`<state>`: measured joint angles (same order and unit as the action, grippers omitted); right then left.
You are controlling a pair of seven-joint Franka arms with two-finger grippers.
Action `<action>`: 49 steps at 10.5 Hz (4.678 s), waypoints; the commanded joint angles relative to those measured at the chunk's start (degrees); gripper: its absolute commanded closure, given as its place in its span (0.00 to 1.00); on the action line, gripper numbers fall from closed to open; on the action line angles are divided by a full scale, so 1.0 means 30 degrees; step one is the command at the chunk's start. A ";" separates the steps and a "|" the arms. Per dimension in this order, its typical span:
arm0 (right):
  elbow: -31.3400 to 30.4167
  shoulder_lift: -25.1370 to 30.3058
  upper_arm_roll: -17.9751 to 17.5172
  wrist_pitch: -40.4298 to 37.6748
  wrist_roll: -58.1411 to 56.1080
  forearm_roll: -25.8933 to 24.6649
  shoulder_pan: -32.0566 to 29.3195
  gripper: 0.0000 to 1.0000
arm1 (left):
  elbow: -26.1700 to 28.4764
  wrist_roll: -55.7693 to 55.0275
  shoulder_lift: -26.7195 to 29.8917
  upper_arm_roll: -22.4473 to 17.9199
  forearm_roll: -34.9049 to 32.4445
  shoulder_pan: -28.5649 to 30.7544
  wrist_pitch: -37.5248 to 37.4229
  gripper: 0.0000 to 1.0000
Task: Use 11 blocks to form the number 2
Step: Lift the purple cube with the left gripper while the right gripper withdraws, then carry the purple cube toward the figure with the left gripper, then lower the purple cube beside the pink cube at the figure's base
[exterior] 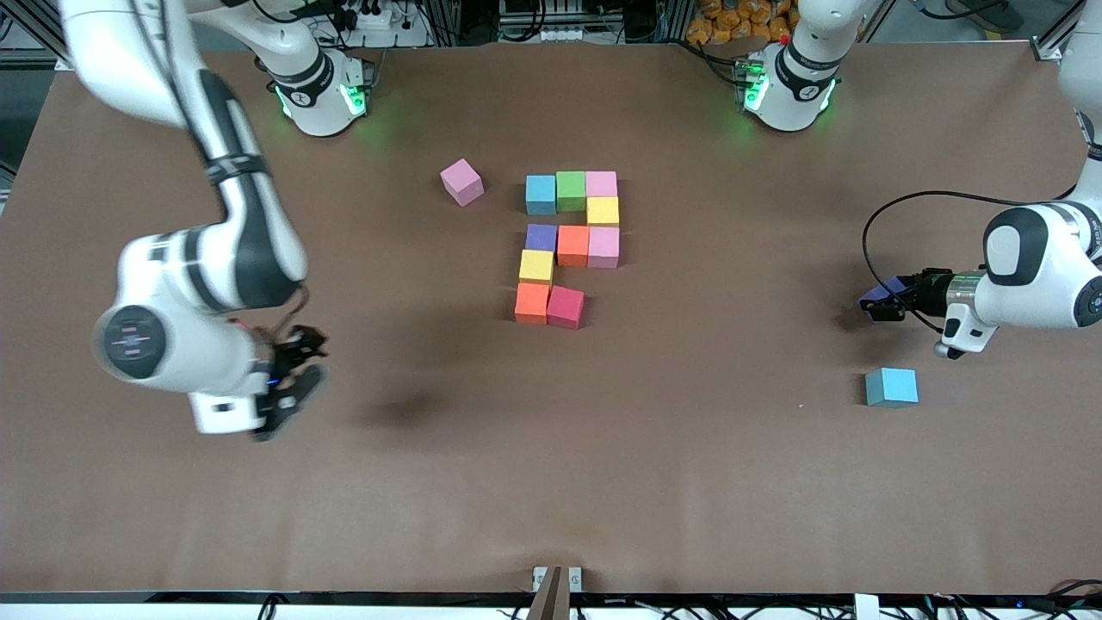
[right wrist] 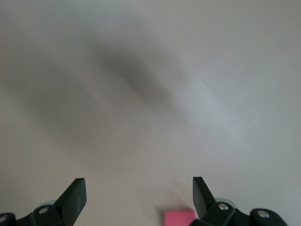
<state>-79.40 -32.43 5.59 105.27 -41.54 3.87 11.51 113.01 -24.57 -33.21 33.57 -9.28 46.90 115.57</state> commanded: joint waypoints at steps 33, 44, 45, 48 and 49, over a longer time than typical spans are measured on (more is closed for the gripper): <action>0.0364 0.9698 -0.1161 -0.7552 1.4726 -0.1670 -0.4130 0.00 | -0.8667 0.8121 -0.1261 0.3780 -0.4255 -1.6391 -0.3985 1.00; 0.0247 0.9493 -0.1103 -0.6849 1.4931 -0.1377 -0.4072 0.00 | -0.9749 1.6528 -0.2174 -0.2011 -0.5140 -2.2335 -0.3572 1.00; 0.0247 0.9492 -0.1103 -0.6849 1.4931 -0.1406 -0.4043 0.00 | -0.9838 1.6685 -0.2231 -0.2107 -0.5140 -2.2458 -0.3572 1.00; 0.0188 0.9521 -0.1103 -0.6878 1.4960 -0.1377 -0.4013 0.00 | -0.9839 1.8345 -0.2640 -0.2340 -0.5518 -2.3041 -0.2842 1.00; 0.0188 0.9522 -0.1103 -0.6879 1.4932 -0.1406 -0.4013 0.00 | -0.9839 1.8646 -0.2816 -0.2401 -0.6217 -2.3422 -0.2462 1.00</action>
<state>-79.88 -3.44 2.93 85.22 2.24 -0.26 0.10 85.01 28.97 -40.02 27.48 -24.89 -20.89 107.03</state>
